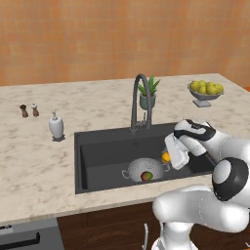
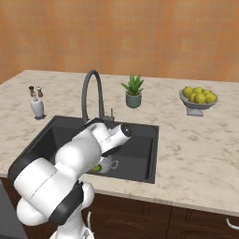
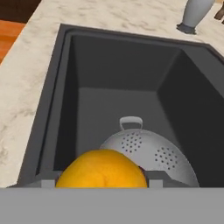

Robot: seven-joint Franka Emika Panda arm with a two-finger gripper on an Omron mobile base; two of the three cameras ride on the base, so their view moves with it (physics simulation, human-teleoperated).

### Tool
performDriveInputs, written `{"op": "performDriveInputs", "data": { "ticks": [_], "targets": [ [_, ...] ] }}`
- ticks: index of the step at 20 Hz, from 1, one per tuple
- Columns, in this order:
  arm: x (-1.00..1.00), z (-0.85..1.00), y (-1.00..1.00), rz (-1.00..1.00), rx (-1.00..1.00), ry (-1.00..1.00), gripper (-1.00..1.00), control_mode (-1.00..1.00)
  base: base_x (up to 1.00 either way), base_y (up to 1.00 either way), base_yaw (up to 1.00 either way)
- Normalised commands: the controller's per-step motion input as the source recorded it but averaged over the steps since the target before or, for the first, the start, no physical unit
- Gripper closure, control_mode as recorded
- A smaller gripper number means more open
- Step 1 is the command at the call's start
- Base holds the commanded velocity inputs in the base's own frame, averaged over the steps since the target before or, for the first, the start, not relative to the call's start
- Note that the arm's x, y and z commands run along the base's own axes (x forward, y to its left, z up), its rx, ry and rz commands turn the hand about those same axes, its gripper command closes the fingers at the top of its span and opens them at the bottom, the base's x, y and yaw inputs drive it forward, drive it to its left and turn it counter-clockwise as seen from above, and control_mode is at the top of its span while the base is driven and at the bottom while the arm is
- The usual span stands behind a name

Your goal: Put the colander in the sink, put the tangerine, mango in the colander, and turn on the sink faucet and pour water over the colander.

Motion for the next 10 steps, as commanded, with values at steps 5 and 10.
{"op": "performDriveInputs", "data": {
  "ticks": [5, 10],
  "targets": [
    [0.21, -0.53, 0.07, 0.00, 0.00, 0.08, 1.00, -1.00, 0.00, 0.00, 0.00],
    [0.29, -0.49, 0.05, 0.00, 0.00, 0.08, 1.00, -1.00, 0.00, 0.00, 0.00]
  ]
}}
